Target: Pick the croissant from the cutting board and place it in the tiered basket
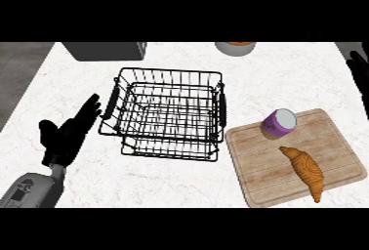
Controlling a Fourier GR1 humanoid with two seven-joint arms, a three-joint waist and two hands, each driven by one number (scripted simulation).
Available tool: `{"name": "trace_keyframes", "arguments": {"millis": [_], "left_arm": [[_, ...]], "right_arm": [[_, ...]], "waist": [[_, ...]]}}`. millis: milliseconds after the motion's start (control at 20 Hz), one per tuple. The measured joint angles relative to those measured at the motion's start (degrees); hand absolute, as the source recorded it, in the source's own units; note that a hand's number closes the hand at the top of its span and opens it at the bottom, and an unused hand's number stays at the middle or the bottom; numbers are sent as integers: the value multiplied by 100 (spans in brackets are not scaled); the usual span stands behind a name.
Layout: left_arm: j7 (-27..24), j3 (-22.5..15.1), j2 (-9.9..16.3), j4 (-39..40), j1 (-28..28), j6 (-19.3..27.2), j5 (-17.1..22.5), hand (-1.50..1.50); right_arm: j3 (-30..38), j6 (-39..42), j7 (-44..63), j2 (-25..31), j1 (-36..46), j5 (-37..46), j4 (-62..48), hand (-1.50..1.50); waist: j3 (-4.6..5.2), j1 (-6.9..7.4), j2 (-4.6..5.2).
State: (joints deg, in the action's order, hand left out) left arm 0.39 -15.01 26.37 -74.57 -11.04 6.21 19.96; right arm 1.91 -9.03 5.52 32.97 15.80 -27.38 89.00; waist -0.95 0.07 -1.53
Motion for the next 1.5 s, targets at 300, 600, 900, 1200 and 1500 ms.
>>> {"name": "trace_keyframes", "arguments": {"millis": [300,600,900,1200,1500], "left_arm": [[-106,65,-166,-98,624,721,-326,0],[-255,-43,-573,-140,1161,1249,-478,0],[-194,-156,-830,-353,1365,1538,-728,0],[-91,-191,-875,-451,1420,1631,-817,0],[-72,-135,-834,-480,1440,1591,-806,0]], "right_arm": [[270,590,-1071,629,-393,597,349,150],[1306,-588,-1609,324,-1120,918,-269,-150],[1732,-39,-2284,15,-2445,701,586,-150],[1440,454,-1333,862,-3499,1346,1422,-150],[1078,442,-110,1705,-4240,2665,2487,-150]], "waist": [[66,-22,82],[80,-133,120],[91,-116,126],[110,-135,129],[122,-112,138]]}}
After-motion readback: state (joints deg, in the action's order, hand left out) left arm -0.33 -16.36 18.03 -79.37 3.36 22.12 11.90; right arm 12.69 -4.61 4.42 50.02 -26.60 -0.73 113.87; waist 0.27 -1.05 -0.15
